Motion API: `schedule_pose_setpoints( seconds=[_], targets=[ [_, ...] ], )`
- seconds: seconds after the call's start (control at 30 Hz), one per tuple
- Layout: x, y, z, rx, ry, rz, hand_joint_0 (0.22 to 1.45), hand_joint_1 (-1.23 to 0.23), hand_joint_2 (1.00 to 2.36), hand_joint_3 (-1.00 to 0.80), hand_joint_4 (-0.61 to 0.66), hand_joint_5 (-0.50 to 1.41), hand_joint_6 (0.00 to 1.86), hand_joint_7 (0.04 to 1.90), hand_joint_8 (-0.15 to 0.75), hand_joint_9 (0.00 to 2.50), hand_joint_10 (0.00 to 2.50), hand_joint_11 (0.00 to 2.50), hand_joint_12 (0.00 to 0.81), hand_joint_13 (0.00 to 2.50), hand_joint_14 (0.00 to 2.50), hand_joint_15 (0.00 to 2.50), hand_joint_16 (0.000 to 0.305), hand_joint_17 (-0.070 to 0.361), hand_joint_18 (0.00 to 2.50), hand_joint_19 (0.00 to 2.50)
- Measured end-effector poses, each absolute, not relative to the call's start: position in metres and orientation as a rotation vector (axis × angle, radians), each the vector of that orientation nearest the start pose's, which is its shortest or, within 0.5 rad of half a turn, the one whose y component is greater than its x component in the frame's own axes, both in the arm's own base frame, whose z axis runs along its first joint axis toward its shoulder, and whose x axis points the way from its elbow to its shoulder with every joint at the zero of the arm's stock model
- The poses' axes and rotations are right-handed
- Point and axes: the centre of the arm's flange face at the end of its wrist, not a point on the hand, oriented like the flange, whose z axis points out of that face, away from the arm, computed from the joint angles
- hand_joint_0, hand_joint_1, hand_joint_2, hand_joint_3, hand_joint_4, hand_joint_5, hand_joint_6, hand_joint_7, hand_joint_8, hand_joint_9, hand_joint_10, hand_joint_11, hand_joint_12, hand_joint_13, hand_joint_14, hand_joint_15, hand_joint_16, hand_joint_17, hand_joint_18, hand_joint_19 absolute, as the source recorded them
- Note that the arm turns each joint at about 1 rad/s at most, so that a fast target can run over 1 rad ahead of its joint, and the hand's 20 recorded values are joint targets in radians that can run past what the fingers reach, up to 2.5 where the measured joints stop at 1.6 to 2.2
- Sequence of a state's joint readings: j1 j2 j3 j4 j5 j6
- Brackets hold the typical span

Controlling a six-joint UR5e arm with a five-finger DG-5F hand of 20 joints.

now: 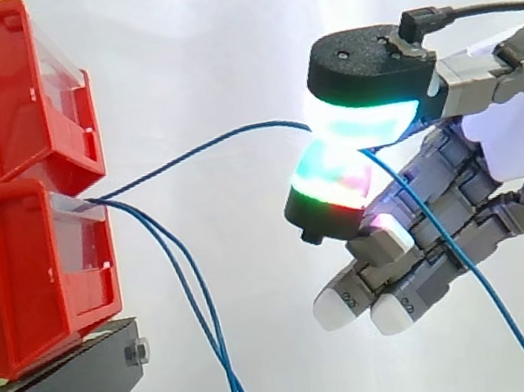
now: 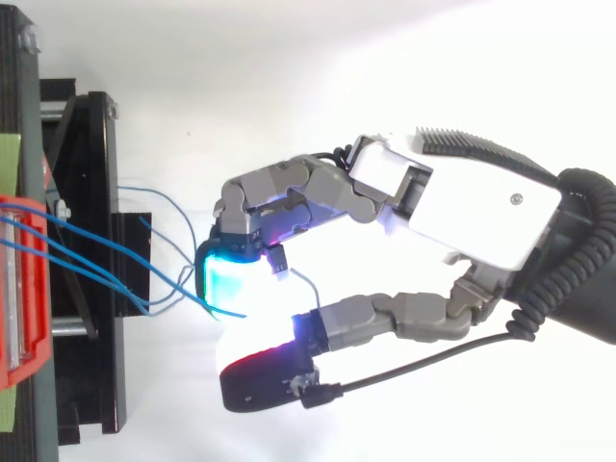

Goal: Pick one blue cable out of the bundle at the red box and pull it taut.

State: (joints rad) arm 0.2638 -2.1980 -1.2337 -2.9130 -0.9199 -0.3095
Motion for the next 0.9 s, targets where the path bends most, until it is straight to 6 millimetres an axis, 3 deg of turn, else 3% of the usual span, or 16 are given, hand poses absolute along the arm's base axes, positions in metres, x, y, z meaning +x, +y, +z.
schedule_pose_setpoints(
  seconds=[0.3, 0.57, 0.73, 0.9],
  targets=[
    [0.7236, -0.0051, 0.2894, 1.200, 1.155, 0.635, 0.50, -0.62, 1.00, -0.50, 0.18, -0.15, 0.78, 1.15, 0.352, 0.85, 0.01, 1.44, 0.460, 0.51, 0.01, 0.28, 0.066, 0.148, 0.49, 0.34],
    [0.7233, -0.0053, 0.2893, 1.201, 1.157, 0.634, 0.56, -0.72, 1.01, -0.41, 0.18, -0.15, 0.80, 1.19, 0.336, 0.85, 0.01, 1.43, 0.439, 0.50, 0.01, 0.27, 0.062, 0.139, 0.48, 0.34],
    [0.7233, -0.0052, 0.2894, 1.201, 1.156, 0.634, 0.52, -0.69, 1.00, -0.50, 0.19, -0.16, 0.80, 1.16, 0.346, 0.85, 0.01, 1.44, 0.452, 0.51, 0.01, 0.28, 0.064, 0.145, 0.50, 0.34],
    [0.7233, -0.0045, 0.2894, 1.201, 1.157, 0.635, 0.51, -0.76, 1.00, -0.50, 0.19, -0.16, 0.79, 1.19, 0.347, 0.84, 0.01, 1.44, 0.454, 0.50, 0.01, 0.28, 0.065, 0.145, 0.50, 0.33]
  ],
)
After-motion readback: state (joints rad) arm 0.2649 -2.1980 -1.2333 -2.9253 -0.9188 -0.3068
